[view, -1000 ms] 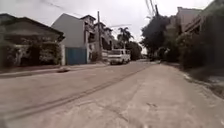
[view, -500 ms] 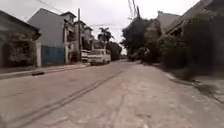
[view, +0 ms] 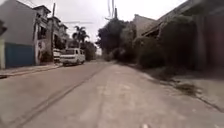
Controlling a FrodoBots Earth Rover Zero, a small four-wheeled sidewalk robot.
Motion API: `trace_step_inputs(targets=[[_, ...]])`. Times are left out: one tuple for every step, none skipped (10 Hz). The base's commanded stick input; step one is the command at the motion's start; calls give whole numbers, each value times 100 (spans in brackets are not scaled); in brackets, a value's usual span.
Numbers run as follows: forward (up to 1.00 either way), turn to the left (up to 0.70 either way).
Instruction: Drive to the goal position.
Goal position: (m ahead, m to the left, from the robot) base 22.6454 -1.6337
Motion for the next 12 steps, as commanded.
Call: trace_step_inputs(targets=[[70,0],[70,0],[70,0],[70,0],[70,0],[70,-4],[70,-27],[70,-31],[70,0],[70,0],[70,-33],[70,0]])
